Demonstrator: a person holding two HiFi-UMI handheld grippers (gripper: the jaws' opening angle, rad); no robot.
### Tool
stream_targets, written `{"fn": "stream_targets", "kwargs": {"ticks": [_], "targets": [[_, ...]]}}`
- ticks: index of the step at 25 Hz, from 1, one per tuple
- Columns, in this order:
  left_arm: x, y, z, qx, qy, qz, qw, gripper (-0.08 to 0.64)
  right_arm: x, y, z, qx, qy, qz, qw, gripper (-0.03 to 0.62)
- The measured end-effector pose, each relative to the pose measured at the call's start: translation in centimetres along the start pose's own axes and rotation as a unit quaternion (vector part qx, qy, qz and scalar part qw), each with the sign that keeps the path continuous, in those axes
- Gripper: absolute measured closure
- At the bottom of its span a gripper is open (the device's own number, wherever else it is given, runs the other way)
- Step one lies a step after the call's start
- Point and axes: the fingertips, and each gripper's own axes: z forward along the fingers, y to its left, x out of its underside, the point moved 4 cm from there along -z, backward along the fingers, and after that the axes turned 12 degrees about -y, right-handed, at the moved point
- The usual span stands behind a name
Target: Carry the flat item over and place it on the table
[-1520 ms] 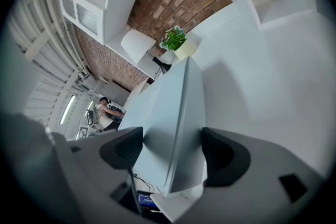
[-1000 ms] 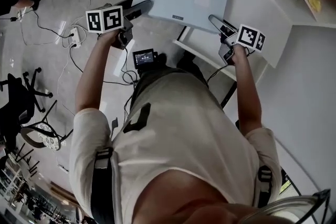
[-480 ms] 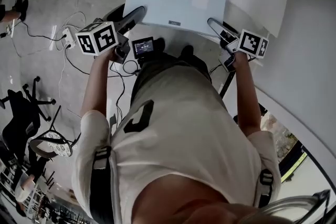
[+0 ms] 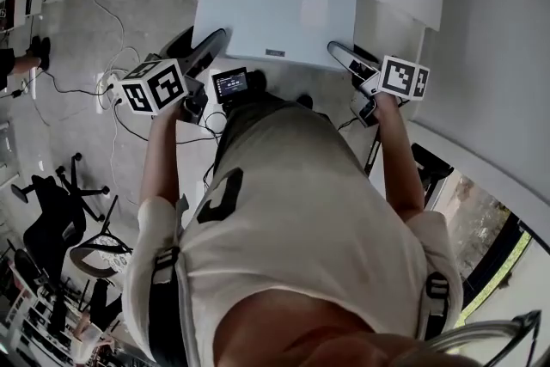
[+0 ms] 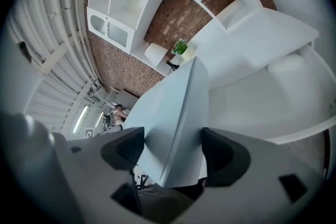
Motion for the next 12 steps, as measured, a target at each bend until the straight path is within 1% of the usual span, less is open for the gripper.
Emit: {"fn": "stream_targets", "kwargs": {"ticks": [4,7,9,12], "targets": [[2.2,-3.1,0.6,-0.002,0.018,-0.002,0.9998,0.239,0.1,-1.9,-3.6,0.004,-0.010,0.013,1.000,0.255],[5.1,-7.4,1.7,-0.003,0.035,-0.002,0.9994,0.239,-0.2,-4.6,-8.6,0.002,-0.018,0.019,1.000,0.256],[7.2,-9.9,2.2,-0.003,0.047,-0.009,0.9989,0.239,-0.1,-6.1,-11.8,0.002,-0.026,0.024,0.999,0.261],[8.1,-9.8,2.3,-0.007,0.057,-0.025,0.9980,0.239,0.1,-6.5,-12.4,0.003,-0.028,0.030,0.999,0.267]]}}
